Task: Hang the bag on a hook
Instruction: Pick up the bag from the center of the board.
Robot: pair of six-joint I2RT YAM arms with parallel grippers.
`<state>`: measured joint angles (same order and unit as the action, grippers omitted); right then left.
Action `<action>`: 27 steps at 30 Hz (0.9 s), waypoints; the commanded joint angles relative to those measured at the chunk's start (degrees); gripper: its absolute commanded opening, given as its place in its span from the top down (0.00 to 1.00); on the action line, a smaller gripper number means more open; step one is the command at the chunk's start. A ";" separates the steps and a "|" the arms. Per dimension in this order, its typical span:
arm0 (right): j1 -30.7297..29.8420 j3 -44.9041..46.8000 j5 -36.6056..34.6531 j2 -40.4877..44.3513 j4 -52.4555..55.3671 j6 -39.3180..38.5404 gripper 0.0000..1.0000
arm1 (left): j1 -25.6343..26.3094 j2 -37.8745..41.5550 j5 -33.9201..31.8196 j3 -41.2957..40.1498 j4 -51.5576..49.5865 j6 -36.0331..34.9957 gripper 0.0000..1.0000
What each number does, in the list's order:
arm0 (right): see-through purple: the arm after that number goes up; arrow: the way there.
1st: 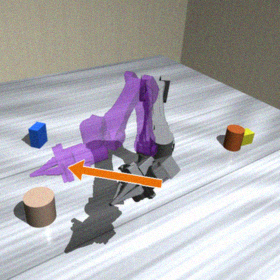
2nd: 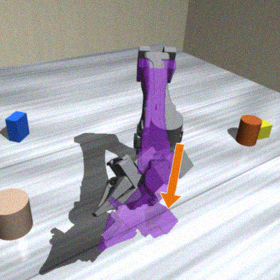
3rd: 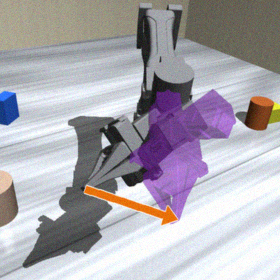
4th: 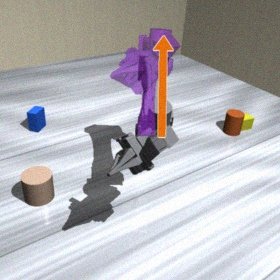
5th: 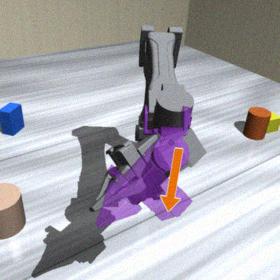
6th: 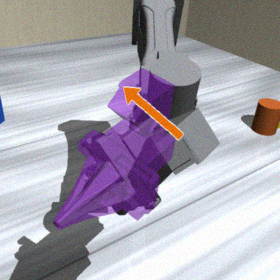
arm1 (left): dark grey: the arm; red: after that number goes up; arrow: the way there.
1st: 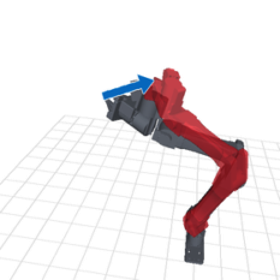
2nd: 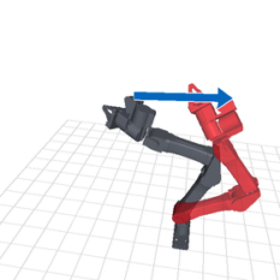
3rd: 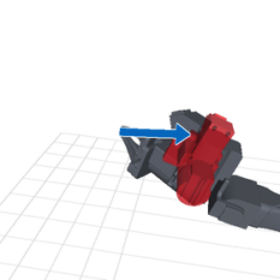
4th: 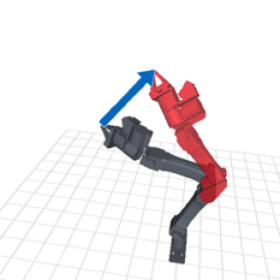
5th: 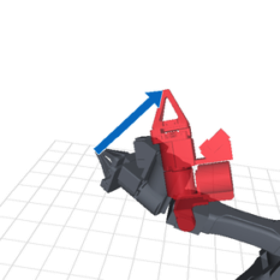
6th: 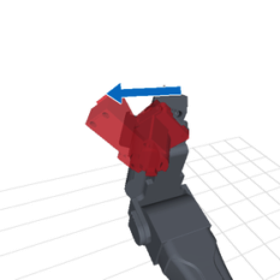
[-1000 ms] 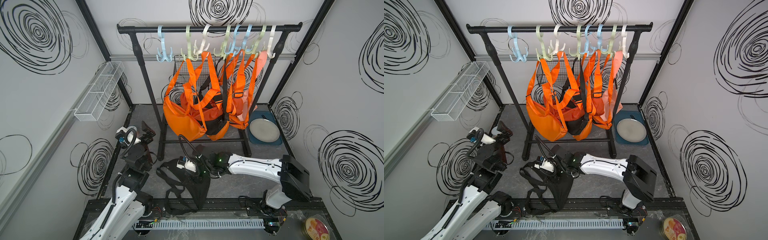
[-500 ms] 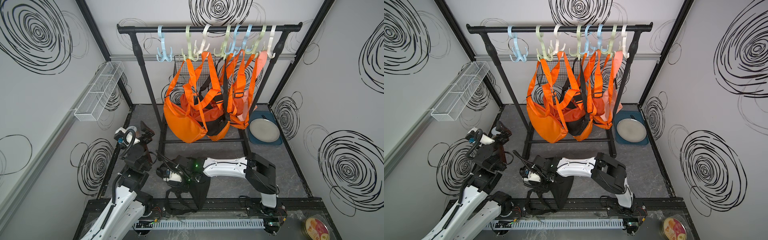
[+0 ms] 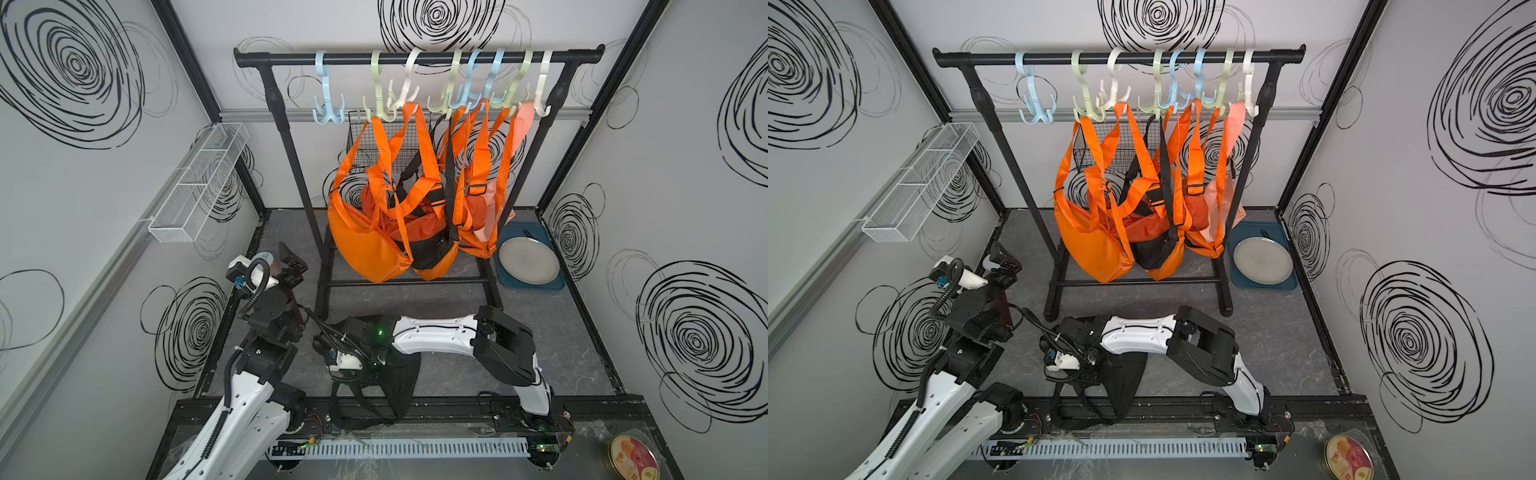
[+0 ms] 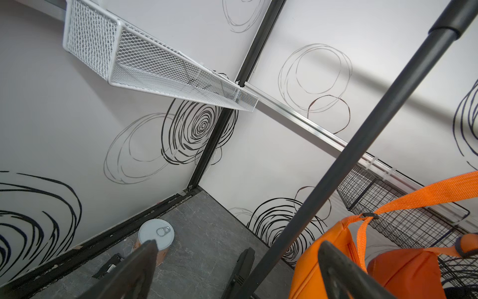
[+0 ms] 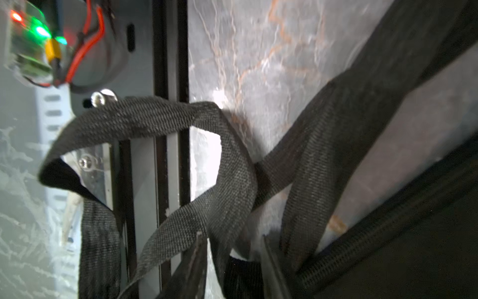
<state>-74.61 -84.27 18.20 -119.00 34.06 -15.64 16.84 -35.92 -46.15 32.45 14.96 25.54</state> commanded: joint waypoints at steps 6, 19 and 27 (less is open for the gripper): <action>-1.18 -2.83 -1.68 -2.38 5.10 -2.05 0.81 | -0.67 0.68 -1.12 -0.50 2.95 0.48 0.01; 6.30 3.80 -6.45 20.14 -6.55 0.96 1.00 | -0.93 1.68 -2.00 -0.14 3.35 -1.02 0.01; 13.62 7.45 -0.43 35.67 -23.17 4.23 1.00 | 2.03 3.99 11.49 1.44 6.35 -8.34 0.01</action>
<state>-62.41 -77.97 13.91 -84.82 18.24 -13.04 17.23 -32.99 -42.00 32.27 16.38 21.17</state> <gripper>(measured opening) 0.038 0.992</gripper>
